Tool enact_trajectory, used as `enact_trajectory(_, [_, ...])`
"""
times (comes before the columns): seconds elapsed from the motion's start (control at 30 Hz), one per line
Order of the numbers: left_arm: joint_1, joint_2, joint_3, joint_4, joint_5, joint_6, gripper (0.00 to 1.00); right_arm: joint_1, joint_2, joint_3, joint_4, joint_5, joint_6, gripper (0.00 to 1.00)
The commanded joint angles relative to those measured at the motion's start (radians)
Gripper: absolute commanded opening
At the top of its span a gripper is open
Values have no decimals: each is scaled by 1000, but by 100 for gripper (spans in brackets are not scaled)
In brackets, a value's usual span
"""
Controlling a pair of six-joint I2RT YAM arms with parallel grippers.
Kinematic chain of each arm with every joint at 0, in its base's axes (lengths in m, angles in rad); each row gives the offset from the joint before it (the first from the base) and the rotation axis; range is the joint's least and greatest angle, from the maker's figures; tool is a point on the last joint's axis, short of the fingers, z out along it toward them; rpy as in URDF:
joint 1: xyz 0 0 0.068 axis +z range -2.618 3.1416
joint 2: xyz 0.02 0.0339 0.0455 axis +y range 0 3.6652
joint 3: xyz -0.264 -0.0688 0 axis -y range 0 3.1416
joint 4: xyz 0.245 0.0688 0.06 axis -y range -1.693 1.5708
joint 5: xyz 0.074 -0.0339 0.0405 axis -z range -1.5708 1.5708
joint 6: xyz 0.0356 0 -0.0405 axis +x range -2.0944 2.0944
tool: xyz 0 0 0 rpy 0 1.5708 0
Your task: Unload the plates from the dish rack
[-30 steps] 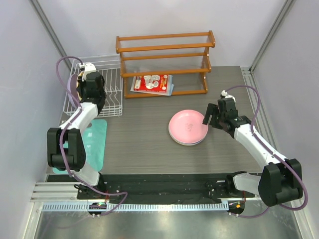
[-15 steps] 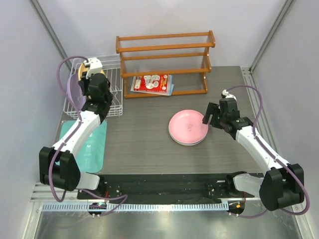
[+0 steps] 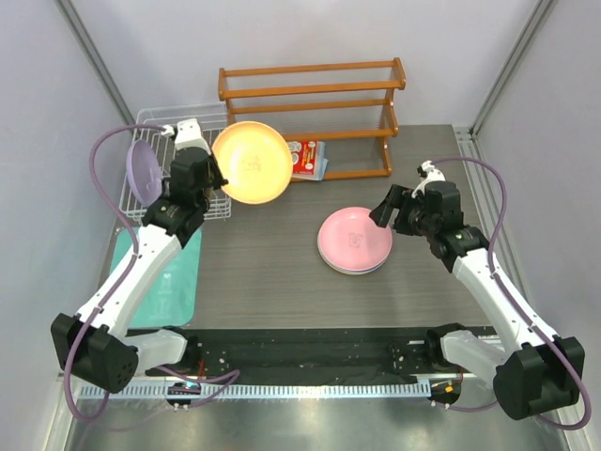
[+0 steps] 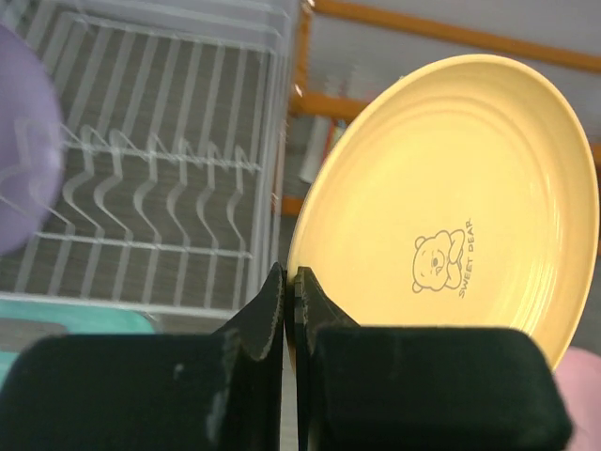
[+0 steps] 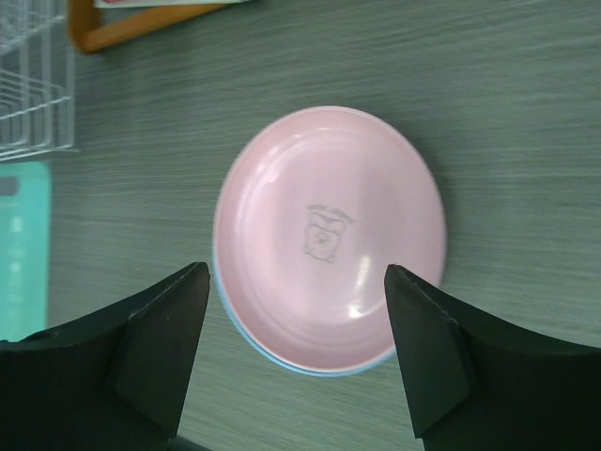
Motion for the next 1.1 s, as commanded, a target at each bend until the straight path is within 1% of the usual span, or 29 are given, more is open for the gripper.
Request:
enact_trajectory(0.0, [-4,-45,-72,-25,288,-227,0,1,8,31,166,-194,60,81])
enact_trajectory(0.07, [-14,-60,-119,-6,320,-256,0,7,28,31,197,-240,77,81])
enact_trajectory(0.2, [-21,-91,-185,21,360,-306,0,35,65,40,268,-261,107,81])
enact_trajectory(0.27, [-44,-90,-204,31,363,-319,0,58,91,44,301,-263,123,81])
enact_trajectory(0.57, [-155,-38,-198,40,277,-319,0,163,189,81,348,-226,143,81])
enact_trajectory(0.8, [-224,2,-179,37,218,-304,0,187,228,98,326,-198,128,80])
enact_trajectory(0.87, [-238,5,-173,38,211,-303,0,190,248,98,312,-186,121,78])
enact_trajectory(0.9, [-248,7,-165,38,210,-298,0,193,254,92,312,-182,120,71])
enact_trajectory(1.0, [-257,16,-144,35,205,-295,0,193,280,92,299,-166,105,60])
enact_trajectory(1.07, [-262,13,-139,35,208,-292,0,193,294,95,299,-169,106,59])
